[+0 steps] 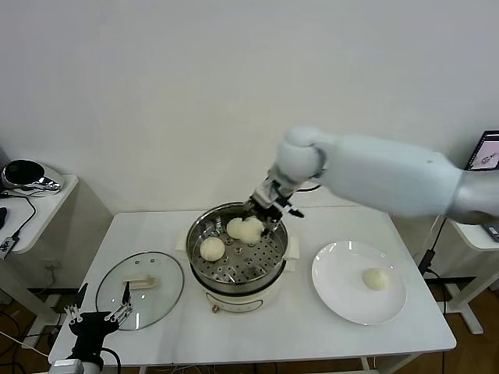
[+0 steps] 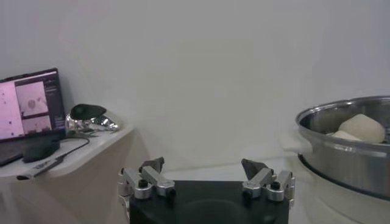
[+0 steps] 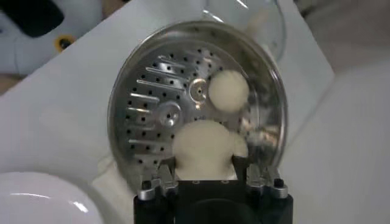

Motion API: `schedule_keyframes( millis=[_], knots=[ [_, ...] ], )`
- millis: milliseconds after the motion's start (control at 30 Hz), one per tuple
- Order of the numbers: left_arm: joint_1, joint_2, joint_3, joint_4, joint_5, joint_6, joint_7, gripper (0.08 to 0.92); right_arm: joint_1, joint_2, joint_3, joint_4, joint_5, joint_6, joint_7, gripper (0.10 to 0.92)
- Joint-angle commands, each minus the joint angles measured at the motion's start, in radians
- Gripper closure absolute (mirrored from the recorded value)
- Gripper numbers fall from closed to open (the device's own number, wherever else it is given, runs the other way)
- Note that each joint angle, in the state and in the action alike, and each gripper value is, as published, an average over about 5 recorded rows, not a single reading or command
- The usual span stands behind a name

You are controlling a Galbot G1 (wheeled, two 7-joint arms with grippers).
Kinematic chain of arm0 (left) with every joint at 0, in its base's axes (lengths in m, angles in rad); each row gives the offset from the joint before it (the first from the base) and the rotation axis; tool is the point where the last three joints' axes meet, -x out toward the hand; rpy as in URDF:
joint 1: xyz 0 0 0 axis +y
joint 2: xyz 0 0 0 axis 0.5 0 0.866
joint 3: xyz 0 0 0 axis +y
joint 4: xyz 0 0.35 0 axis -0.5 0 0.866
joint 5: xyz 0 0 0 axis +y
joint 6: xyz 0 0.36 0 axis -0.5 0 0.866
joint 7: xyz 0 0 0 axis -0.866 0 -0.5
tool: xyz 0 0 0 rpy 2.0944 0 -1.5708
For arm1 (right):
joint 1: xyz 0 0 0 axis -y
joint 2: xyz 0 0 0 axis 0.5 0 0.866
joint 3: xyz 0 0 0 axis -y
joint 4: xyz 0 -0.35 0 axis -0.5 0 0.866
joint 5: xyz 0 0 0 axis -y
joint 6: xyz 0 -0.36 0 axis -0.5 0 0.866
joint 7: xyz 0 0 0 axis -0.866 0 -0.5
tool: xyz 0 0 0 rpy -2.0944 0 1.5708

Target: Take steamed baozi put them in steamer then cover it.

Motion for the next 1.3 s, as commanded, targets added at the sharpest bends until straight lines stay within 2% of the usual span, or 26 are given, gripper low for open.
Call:
schedule_keyframes(
  millis=[33, 633, 733, 933, 1067, 1300],
  knots=[
    [0.0, -0.001, -0.001, -0.001, 0.0, 0.0, 0.0, 0.177, -0.056, 0.135, -0.045, -0.069, -0.114, 0.214, 0.016, 0.423],
    [-0.005, -0.008, 0.003, 0.006, -0.001, 0.0, -0.001, 0.177, -0.101, 0.133, -0.052, -0.044, -0.227, 0.343, 0.017, 0.408],
    [-0.004, -0.009, 0.006, 0.005, 0.0, 0.0, -0.001, 0.177, -0.098, 0.123, -0.055, -0.035, -0.223, 0.344, 0.017, 0.374],
    [-0.007, -0.005, 0.004, 0.001, -0.002, 0.0, -0.001, 0.177, -0.038, 0.084, -0.03, -0.022, -0.159, 0.311, 0.007, 0.232],
    [-0.011, -0.001, 0.002, 0.0, -0.005, 0.0, -0.001, 0.177, 0.023, 0.003, -0.002, 0.026, -0.092, 0.177, -0.012, 0.204],
    [-0.019, 0.014, -0.002, 0.001, -0.012, 0.0, 0.0, 0.177, 0.122, -0.254, -0.009, 0.19, -0.001, -0.328, 0.007, 0.202]
  ],
)
